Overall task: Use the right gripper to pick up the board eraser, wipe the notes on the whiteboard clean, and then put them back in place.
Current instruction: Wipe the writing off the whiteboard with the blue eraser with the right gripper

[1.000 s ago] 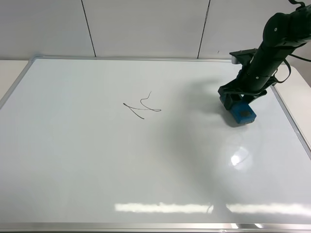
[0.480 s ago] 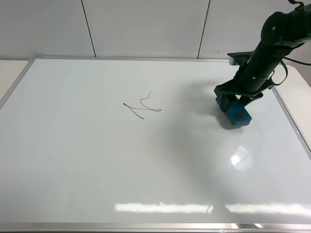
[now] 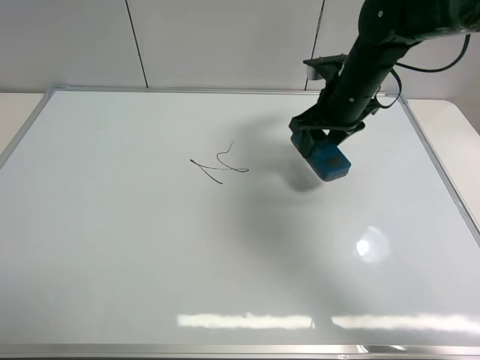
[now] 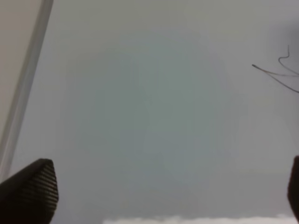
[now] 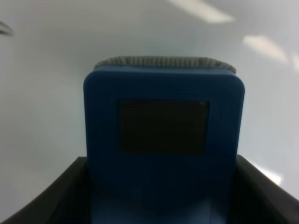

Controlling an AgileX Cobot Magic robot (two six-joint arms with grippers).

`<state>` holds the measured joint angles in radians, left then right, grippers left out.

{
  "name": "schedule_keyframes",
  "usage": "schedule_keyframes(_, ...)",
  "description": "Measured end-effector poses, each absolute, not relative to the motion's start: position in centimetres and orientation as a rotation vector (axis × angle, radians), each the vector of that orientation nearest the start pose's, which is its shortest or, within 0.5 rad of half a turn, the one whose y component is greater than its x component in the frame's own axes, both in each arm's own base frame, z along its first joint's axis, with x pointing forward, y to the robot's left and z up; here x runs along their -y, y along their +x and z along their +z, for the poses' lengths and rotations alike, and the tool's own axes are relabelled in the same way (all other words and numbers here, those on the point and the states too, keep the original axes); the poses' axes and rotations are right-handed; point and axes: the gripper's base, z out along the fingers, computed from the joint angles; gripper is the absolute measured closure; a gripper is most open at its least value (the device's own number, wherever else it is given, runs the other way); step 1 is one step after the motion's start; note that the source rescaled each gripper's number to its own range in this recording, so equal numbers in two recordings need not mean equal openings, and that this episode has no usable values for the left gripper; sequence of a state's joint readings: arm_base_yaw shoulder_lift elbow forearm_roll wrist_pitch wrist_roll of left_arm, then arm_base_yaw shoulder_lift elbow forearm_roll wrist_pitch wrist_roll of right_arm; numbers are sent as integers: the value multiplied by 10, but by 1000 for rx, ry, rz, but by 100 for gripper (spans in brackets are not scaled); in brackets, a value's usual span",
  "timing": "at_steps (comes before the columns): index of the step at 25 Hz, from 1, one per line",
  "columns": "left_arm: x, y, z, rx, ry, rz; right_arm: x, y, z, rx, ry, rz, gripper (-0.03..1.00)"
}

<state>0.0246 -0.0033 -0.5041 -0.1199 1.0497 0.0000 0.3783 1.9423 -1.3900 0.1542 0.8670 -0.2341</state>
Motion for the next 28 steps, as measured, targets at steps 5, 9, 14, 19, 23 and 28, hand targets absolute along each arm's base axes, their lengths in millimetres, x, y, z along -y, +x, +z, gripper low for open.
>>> schedule_keyframes(5,10,-6,280,-2022,-20,-127,-195,359,214,-2695,-873,241,96)
schedule_keyframes(9,10,-6,280,-2022,-20,-127,-223,352,228,-2640,-929,270,96)
schedule_keyframes(14,10,-6,280,-2022,-20,-127,-262,344,231,-2638,-1005,288,96)
schedule_keyframes(19,10,-6,280,-2022,-20,-127,-303,339,215,-2650,-1077,252,96)
schedule_keyframes(23,10,-6,280,-2022,-20,-127,-327,340,200,-2661,-1101,255,96)
schedule_keyframes(28,10,-6,280,-2022,-20,-127,-345,342,184,-2665,-1113,257,96)
